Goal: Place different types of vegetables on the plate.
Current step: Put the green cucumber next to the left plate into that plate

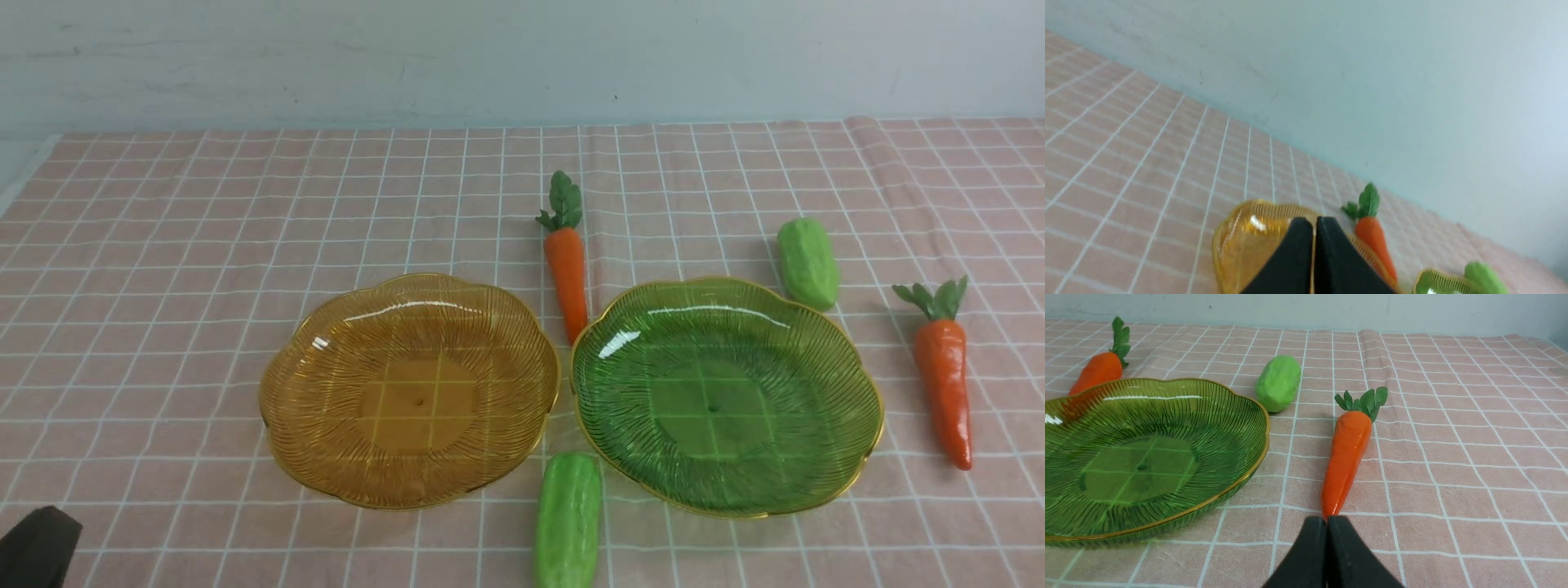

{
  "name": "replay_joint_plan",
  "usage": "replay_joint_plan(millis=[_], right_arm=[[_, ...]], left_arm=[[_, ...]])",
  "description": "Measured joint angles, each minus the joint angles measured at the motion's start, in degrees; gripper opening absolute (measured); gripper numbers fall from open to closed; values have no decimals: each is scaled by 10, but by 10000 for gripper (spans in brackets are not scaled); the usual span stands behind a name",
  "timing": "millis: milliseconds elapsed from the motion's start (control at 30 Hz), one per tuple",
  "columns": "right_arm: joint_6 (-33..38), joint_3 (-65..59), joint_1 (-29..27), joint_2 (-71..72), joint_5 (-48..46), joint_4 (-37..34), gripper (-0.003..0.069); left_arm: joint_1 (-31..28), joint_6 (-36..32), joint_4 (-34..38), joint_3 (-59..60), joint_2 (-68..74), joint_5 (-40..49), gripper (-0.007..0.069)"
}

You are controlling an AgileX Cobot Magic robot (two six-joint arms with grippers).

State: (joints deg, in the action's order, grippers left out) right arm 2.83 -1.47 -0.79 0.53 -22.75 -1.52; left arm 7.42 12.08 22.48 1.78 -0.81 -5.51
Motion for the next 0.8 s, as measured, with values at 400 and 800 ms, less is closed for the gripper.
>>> replay_joint_plan(millis=[400,800], right_arm=[[-95,-2,0,0,193,-268,-15],[-75,23,0,0,173,-365,-15]], left_arm=[[0,-35,-38,-391,175,357,-3],[36,-181,-65,-466,616,671,-3]])
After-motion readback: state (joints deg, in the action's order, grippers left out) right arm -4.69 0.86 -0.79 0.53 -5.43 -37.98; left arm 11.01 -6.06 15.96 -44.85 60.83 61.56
